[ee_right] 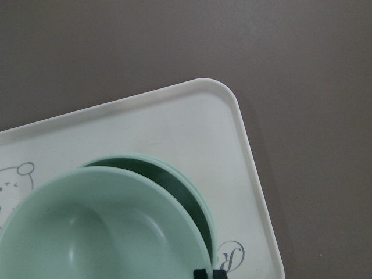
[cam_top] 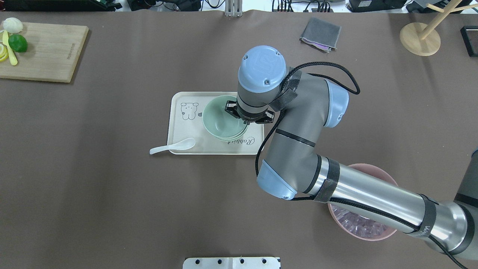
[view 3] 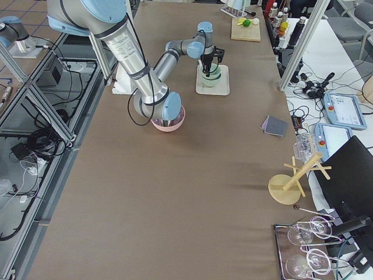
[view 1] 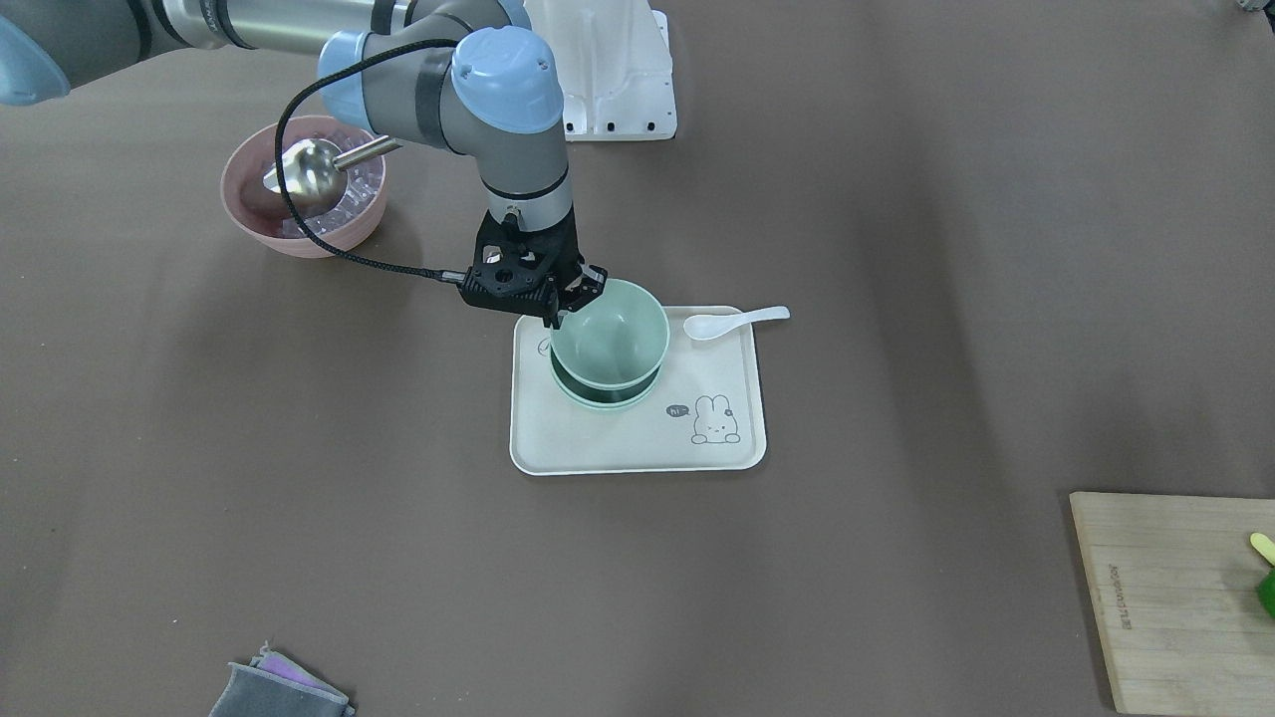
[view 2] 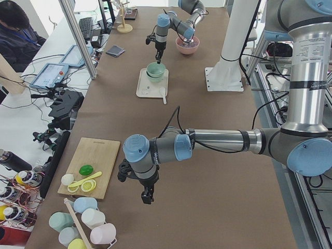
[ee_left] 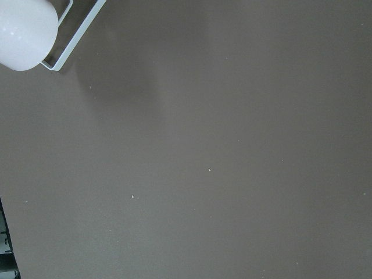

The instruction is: Stack green bowls together

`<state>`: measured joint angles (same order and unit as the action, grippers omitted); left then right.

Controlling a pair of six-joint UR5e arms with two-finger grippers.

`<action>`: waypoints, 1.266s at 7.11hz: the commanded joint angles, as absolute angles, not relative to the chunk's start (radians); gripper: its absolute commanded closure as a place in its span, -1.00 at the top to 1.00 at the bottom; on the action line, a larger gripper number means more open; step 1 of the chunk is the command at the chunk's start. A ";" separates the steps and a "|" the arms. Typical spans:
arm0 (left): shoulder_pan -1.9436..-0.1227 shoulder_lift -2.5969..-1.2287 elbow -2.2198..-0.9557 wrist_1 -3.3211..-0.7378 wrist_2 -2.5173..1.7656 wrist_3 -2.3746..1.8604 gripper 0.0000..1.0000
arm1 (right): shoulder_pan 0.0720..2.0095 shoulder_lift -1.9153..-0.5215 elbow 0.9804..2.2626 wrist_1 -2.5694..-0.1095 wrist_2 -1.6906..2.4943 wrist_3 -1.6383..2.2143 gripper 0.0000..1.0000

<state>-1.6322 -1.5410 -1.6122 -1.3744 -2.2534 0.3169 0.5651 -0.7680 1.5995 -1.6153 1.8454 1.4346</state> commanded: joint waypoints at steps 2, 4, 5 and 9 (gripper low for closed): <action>-1.632 -1.542 -1.612 -1.374 -2.253 0.316 0.96 | 0.569 -0.765 1.594 -1.615 1.829 1.433 -1.00; -1.632 -1.542 -1.612 -1.374 -2.253 0.318 0.96 | 0.571 -0.767 1.589 -1.615 1.829 1.433 -1.00; -1.632 -1.540 -1.612 -1.374 -2.253 0.318 0.96 | 0.574 -0.767 1.586 -1.615 1.829 1.430 -1.00; -1.631 -1.520 -1.618 -1.378 -2.255 0.321 0.96 | 0.572 -0.764 1.566 -1.614 1.829 1.428 -1.00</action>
